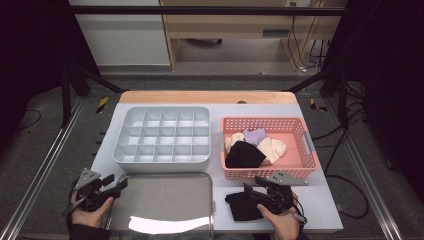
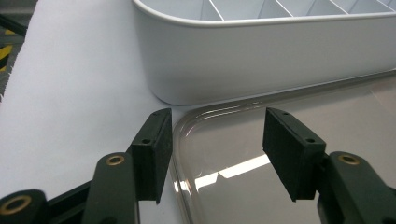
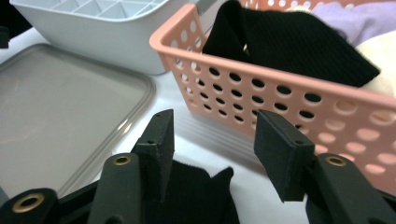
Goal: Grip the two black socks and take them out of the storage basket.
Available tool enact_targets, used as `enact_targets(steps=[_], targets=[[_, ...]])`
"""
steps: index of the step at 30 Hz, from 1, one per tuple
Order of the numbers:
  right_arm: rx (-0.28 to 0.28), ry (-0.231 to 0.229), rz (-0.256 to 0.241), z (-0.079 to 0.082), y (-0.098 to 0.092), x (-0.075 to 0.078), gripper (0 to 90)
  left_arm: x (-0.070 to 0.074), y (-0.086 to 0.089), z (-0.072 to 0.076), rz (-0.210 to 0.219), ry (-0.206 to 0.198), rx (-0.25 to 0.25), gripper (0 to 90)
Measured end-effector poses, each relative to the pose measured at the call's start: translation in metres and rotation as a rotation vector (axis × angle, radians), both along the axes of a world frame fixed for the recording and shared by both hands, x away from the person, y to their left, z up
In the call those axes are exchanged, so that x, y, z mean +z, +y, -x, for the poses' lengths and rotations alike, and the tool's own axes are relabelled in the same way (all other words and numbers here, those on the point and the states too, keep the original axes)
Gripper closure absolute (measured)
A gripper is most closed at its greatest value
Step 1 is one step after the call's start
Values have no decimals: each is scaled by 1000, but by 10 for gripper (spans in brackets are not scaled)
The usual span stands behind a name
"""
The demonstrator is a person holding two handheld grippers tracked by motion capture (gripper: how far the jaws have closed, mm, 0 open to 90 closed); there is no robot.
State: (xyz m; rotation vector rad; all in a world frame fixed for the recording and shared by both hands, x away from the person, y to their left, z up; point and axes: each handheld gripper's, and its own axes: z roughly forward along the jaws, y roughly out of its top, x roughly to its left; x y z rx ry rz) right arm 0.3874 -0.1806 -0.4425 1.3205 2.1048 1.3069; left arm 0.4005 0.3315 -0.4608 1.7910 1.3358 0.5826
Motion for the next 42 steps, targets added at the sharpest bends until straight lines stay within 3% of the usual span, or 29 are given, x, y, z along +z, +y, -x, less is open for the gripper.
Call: enact_targets(steps=[11,18,27,32,40,42], targets=[[-48,-56,-11,-11,-1,23,459,-1,3,-3,17,16,-10,403],[-80,-83,-14,-31,1,38,461,-2,4,-2,26,13,-10,401],[-79,-112,8,-61,17,56,484,-2,5,-2,33,9,-20,392],[-84,-110,24,-74,28,57,496,-2,4,-2,29,11,-20,392],[-92,-72,59,-90,42,46,504,-3,4,-2,27,15,-24,392],[-102,-44,67,-93,46,42,504,-3,4,-2,26,17,-28,391]])
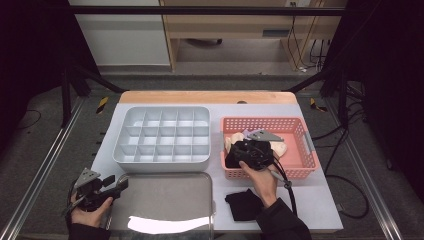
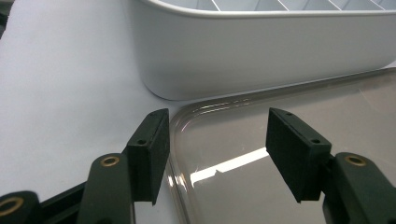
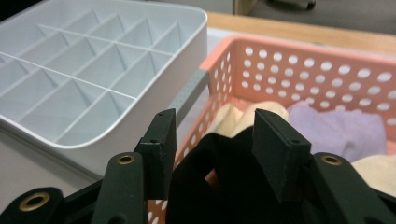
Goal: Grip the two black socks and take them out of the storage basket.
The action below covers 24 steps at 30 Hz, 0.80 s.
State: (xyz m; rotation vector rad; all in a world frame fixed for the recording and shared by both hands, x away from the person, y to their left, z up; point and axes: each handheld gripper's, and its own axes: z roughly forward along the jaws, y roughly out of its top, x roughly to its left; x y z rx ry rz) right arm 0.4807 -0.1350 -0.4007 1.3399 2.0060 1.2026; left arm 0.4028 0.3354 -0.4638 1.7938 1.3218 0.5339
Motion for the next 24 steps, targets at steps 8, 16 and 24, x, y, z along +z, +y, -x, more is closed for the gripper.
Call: enact_targets(steps=[8,16,24], targets=[[-13,31,35,-9,11,-13,501,0,0,0,2,1,-1,392],[-30,79,71,-15,19,-24,572,0,0,0,3,2,1,393],[-25,122,83,-15,18,-25,812,0,0,0,-1,3,-1,393]])
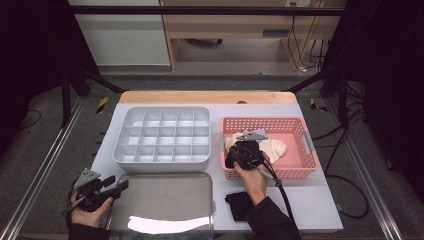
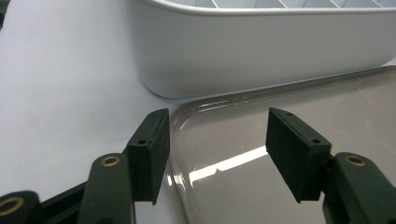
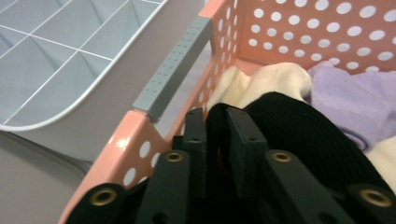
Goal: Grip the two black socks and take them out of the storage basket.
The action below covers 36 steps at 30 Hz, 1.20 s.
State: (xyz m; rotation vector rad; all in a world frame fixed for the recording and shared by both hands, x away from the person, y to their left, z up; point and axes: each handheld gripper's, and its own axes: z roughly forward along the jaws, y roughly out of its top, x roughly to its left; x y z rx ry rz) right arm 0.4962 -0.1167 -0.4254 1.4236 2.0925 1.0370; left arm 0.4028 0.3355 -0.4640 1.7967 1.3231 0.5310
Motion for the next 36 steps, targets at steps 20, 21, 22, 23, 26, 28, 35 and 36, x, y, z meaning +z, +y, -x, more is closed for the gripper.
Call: enact_targets(steps=[20,21,22,23,26,28,35,36], targets=[[-13,-124,-103,13,-41,44,865,0,-1,1,1,1,0,394],[-14,-138,-106,14,-42,48,865,0,-1,1,0,1,0,394],[-12,-150,-110,14,-43,52,865,1,-1,1,1,1,1,393],[-12,-162,-109,14,-44,56,865,1,-1,1,3,1,2,392],[-16,-186,-115,14,-46,68,865,1,0,1,3,-1,4,390],[-19,-197,-118,14,-47,74,865,1,0,1,3,-1,4,390],[-9,-230,-120,16,-48,90,865,1,-1,1,6,-6,5,385],[-7,-232,-127,17,-48,93,865,1,-1,2,10,-5,6,385]])
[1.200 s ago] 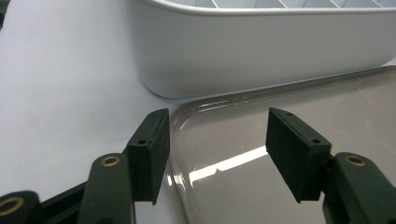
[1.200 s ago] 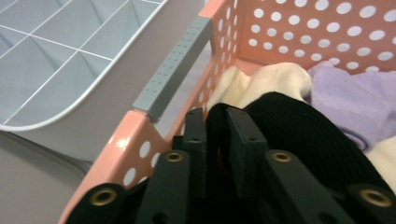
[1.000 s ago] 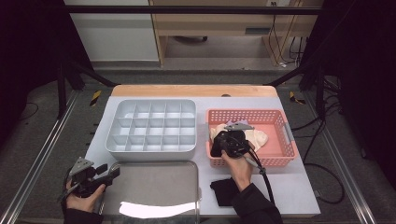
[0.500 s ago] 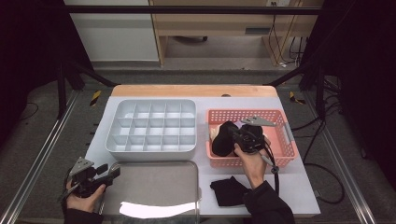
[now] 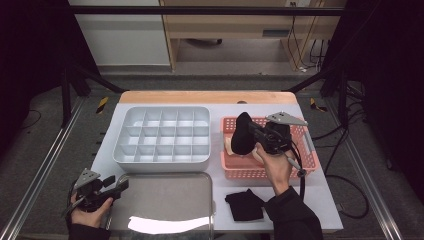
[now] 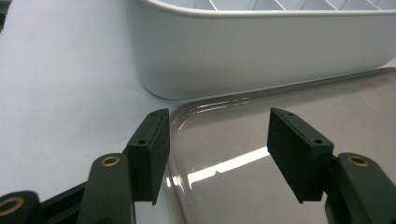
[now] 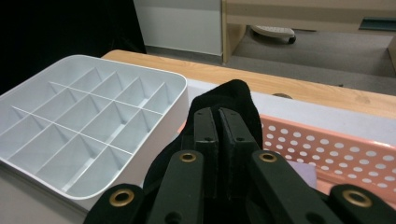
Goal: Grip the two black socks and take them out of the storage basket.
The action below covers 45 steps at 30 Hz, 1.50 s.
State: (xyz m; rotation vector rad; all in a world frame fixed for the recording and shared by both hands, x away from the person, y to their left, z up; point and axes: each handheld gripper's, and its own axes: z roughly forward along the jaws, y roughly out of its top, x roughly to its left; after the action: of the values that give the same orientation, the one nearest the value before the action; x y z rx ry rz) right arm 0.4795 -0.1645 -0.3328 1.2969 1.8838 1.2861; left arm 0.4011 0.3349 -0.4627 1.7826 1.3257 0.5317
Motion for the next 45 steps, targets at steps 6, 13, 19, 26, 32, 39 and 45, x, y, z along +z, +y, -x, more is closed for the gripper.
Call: enact_targets(steps=[6,13,19,26,32,39,45], targets=[[12,-28,-10,9,-3,8,865,0,0,0,6,-3,2,383],[29,-61,-28,27,-11,15,865,0,-1,0,7,-9,2,381],[52,-75,-35,42,-17,15,864,0,-2,1,4,-14,3,377],[81,-98,-54,63,-24,19,864,1,-2,1,9,-15,5,376],[118,-111,-59,81,-25,20,864,2,-3,2,17,-19,3,376],[166,-85,-53,97,-20,7,864,3,-3,3,24,-22,0,376],[186,-52,-57,106,-19,-10,864,3,-2,4,30,-28,0,376]])
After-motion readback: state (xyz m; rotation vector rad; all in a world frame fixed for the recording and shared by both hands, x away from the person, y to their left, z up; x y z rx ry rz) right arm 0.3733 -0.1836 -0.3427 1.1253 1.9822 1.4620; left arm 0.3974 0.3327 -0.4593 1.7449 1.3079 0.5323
